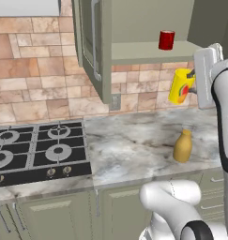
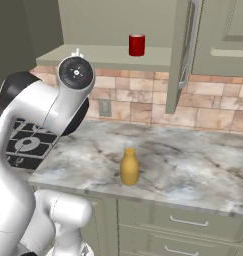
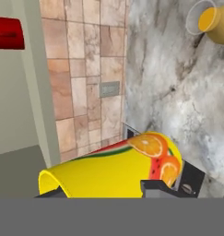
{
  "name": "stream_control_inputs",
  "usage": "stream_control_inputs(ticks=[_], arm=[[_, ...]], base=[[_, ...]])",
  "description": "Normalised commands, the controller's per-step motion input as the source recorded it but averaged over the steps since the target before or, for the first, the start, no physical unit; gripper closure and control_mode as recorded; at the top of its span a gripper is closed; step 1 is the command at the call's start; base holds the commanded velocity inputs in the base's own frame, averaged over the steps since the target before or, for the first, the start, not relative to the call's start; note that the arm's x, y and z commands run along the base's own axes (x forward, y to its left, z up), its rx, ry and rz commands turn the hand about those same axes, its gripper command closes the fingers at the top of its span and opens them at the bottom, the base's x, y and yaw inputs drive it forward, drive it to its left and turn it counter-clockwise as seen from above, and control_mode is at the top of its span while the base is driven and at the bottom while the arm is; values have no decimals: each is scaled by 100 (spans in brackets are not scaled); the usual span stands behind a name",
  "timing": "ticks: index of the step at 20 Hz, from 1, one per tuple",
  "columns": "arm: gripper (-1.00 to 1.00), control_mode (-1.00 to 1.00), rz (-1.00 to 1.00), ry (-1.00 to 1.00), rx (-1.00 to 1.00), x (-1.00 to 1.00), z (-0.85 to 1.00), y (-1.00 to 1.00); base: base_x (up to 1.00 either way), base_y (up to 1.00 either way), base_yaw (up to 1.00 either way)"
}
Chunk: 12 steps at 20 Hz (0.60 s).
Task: There is a tray on the dining counter. Grab the cup, mug, and pitcher and place them on the tray. The pitcher may be placed next to the tray if it cannot fit the tray.
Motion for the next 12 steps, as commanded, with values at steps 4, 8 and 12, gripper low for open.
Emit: stream_control_inputs(ticks=[4,8,12], arm=[[100,-100,0,2,0,-2,-8,0],[100,-100,0,3,0,0,-6,0],[100,100,0,2,0,-4,-4,0]], base=[[0,0,0],[0,0,0],[-22,-3,0]])
